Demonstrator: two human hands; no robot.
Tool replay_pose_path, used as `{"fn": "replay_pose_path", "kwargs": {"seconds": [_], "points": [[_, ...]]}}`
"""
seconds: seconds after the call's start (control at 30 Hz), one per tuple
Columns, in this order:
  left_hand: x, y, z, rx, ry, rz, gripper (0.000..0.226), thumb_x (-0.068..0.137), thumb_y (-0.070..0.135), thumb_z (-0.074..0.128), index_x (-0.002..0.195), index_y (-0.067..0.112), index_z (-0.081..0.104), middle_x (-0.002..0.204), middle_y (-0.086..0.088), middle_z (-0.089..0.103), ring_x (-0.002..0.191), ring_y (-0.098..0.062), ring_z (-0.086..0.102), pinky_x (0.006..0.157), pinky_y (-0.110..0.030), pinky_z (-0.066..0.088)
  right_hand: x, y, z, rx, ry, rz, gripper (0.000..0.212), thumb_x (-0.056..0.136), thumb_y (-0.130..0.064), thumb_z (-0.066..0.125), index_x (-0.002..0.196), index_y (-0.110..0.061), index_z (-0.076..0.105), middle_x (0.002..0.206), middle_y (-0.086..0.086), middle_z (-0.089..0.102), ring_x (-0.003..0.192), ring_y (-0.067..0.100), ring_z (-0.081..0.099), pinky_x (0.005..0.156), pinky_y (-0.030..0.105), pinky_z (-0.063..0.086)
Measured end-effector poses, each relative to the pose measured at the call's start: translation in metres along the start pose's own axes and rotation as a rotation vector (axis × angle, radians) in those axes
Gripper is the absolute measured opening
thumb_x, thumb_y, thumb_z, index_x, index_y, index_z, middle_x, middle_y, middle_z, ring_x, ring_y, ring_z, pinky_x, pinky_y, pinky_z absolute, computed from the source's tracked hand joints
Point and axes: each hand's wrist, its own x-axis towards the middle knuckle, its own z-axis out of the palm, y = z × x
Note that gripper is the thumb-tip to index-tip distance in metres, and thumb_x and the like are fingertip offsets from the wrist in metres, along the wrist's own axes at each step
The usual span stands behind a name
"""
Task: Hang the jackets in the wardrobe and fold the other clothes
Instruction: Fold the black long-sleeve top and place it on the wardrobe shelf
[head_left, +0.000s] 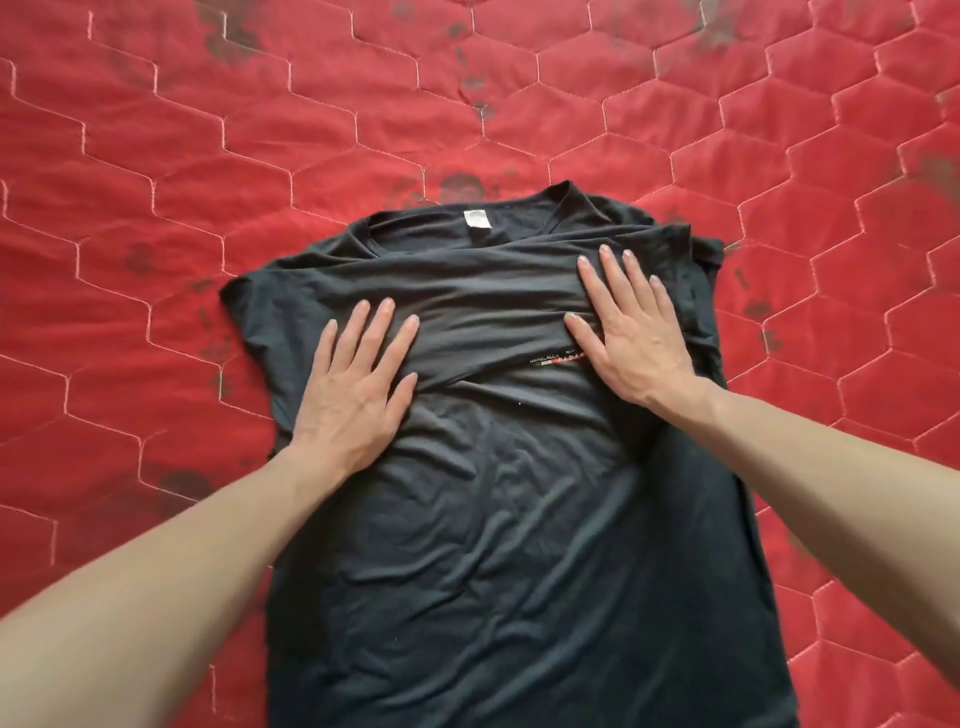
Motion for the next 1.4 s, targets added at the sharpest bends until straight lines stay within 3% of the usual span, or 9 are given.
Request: {"fn": "replay_pose_path", "kwargs": {"seconds": [0.23,0.63,0.77,0.87,0.97,1.07,1.13,1.3,1.4], "points": [[-0.074,0.044,0.006,-0.043,0.028,-0.204,0.067,0.106,0.045,0.032,0.167,0.022,0.019,0.175,-0.007,0.009,0.162,-0.027,0.008,0.128,-0.057,0.014,-0.115,-0.004,0.018,0.074,0.158,0.072,0.063,0.108,-0.044,0.036,0.167,-0.026,0.021,0.175,0.001,0.011,0.162,0.022,0.007,0.129,0.051,0.017],[-0.234,0.119,0.025,-0.079,-0.052,-0.502,0.068,0.104,0.047,0.028,0.167,0.023,0.018,0.175,-0.008,0.008,0.161,-0.031,0.012,0.125,-0.061,0.019,-0.248,0.034,0.030,-0.040,-0.068,0.173,0.072,0.102,-0.057,0.023,0.167,-0.025,0.014,0.175,0.004,0.008,0.162,0.027,0.007,0.126,0.057,0.019],[-0.255,0.124,0.009,-0.127,-0.044,-0.606,0.073,0.101,0.054,0.034,0.166,0.021,0.023,0.173,-0.010,0.017,0.158,-0.034,0.022,0.122,-0.058,0.026,-0.276,0.034,0.019,0.120,-0.047,0.218,0.066,0.106,-0.042,0.049,0.164,-0.017,0.031,0.172,0.010,0.021,0.159,0.032,0.019,0.124,0.057,0.026],[-0.265,0.127,-0.002,-0.237,-0.024,-0.892,0.089,0.097,0.070,0.045,0.165,0.019,0.019,0.170,-0.014,0.022,0.155,-0.036,0.023,0.119,-0.058,0.030,-0.303,0.028,0.011,0.340,0.087,0.446,0.064,0.096,-0.017,0.070,0.154,-0.010,0.044,0.161,0.016,0.038,0.148,0.036,0.036,0.120,0.050,0.032],[-0.268,0.136,-0.013,-0.353,0.027,-1.178,0.105,0.082,0.069,0.071,0.158,0.013,0.026,0.158,-0.021,0.036,0.142,-0.044,0.037,0.110,-0.063,0.037,-0.330,0.024,0.006,0.507,0.083,0.782,0.058,0.096,-0.022,0.070,0.146,-0.007,0.045,0.135,0.019,0.056,0.131,0.042,0.049,0.112,0.049,0.034],[-0.274,0.143,-0.023,-0.482,0.038,-1.426,0.089,0.082,0.058,0.080,0.142,0.005,0.042,0.140,-0.027,0.049,0.129,-0.048,0.046,0.107,-0.060,0.032,-0.353,0.025,0.002,0.628,-0.091,1.011,0.034,0.101,-0.038,0.061,0.121,-0.013,0.052,0.108,0.013,0.068,0.111,0.043,0.062,0.092,0.048,0.044],[-0.282,0.143,-0.026,-0.573,-0.036,-1.547,0.072,0.090,0.056,0.072,0.133,0.003,0.049,0.134,-0.026,0.058,0.128,-0.045,0.053,0.108,-0.054,0.028,-0.364,0.028,0.003,0.603,-0.181,0.940,0.028,0.103,-0.039,0.057,0.108,-0.012,0.057,0.108,0.019,0.070,0.107,0.043,0.064,0.084,0.045,0.042],[-0.309,0.140,-0.030,-0.732,0.081,-1.397,0.036,0.105,0.036,0.057,0.094,0.002,0.059,0.103,-0.024,0.067,0.107,-0.047,0.060,0.084,-0.046,0.039,-0.377,0.044,-0.007,0.632,-0.006,0.820,0.025,0.107,-0.036,0.052,0.094,-0.015,0.054,0.079,0.014,0.064,0.087,0.045,0.061,0.074,0.048,0.042],[-0.327,0.131,-0.031,-0.818,0.105,-1.365,0.050,0.103,0.043,0.056,0.089,-0.005,0.056,0.089,-0.024,0.063,0.095,-0.047,0.061,0.086,-0.053,0.045,-0.389,0.057,-0.007,0.552,-0.093,0.844,0.025,0.107,-0.040,0.052,0.099,-0.016,0.058,0.090,0.021,0.068,0.093,0.048,0.063,0.074,0.047,0.040]]}}
